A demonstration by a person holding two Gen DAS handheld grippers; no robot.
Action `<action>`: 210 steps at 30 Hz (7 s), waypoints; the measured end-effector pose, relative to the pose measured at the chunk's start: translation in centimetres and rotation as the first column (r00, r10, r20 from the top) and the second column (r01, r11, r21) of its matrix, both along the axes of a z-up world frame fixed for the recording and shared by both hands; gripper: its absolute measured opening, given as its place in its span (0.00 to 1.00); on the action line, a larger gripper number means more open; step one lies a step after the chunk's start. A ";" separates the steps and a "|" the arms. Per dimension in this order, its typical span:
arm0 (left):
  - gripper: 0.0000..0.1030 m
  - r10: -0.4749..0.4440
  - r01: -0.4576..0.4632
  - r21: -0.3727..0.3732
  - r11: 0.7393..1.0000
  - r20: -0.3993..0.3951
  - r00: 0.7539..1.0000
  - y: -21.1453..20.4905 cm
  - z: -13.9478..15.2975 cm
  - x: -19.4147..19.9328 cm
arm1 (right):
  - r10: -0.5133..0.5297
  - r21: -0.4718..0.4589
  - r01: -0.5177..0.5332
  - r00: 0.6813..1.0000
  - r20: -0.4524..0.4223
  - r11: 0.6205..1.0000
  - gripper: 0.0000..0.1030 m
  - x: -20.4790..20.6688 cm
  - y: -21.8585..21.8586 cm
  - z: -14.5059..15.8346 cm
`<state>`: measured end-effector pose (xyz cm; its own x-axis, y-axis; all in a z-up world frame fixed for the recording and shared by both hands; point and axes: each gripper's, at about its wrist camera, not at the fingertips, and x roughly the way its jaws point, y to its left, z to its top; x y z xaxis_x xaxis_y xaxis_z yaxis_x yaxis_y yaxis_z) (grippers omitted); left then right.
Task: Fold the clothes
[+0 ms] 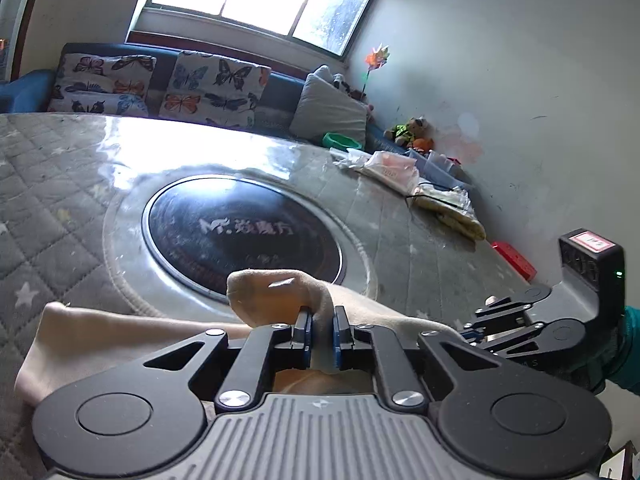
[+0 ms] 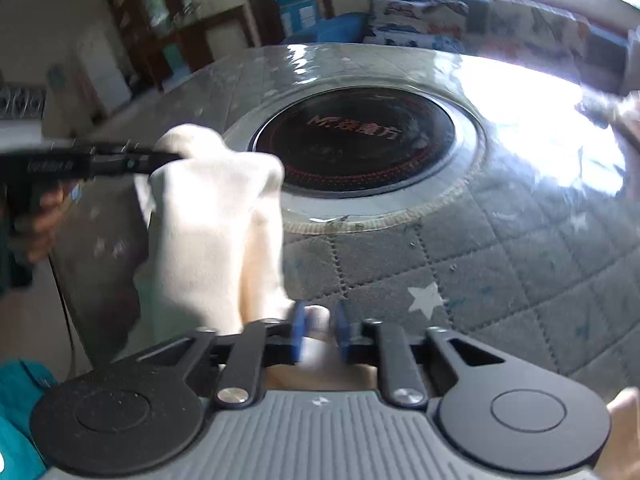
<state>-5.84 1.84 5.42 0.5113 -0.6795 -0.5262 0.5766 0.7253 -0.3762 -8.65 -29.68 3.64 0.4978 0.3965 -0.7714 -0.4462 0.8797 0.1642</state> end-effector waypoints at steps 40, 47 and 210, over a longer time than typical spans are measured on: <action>0.47 0.218 -0.190 0.166 0.968 -0.167 0.962 -4.2 -0.6 15.9 | -0.356 -0.047 0.365 0.925 0.130 0.930 0.26 13.5 -8.4 0.5; 0.47 0.252 -0.194 0.220 0.956 -0.277 0.927 -4.8 -2.0 17.3 | -0.363 -0.018 0.366 0.927 0.090 0.930 0.26 15.2 -8.7 -0.5; 0.47 0.588 -0.638 0.421 0.645 0.259 0.766 9.1 0.5 -0.1 | 0.053 -0.144 -0.014 0.961 0.272 0.989 0.79 -5.5 3.4 1.5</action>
